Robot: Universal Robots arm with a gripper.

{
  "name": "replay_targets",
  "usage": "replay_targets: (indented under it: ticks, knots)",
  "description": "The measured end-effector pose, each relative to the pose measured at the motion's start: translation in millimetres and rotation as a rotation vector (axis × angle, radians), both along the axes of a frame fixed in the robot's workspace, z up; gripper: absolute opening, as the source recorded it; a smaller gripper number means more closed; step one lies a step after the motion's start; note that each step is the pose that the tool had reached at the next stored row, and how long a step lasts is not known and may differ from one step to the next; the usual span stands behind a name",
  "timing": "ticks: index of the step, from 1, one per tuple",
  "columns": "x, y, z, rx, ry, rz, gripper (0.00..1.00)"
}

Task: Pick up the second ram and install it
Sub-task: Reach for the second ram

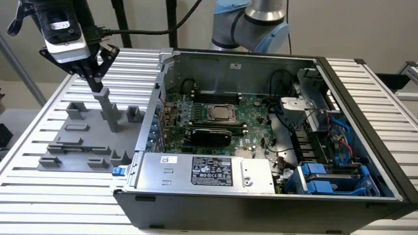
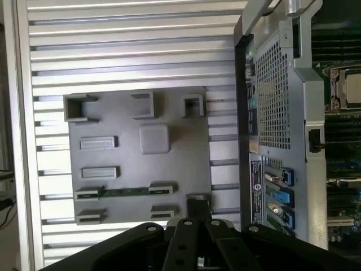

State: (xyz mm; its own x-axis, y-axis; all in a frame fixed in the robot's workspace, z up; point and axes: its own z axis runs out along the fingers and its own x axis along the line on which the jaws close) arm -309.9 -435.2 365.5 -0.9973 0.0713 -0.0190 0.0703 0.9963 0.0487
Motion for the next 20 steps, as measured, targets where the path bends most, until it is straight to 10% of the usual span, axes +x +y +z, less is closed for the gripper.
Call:
replay_targets:
  ticks: [20]
  knots:
    - [-83.3,-8.5,-27.6,0.0001,0.0001,0.002,0.0]
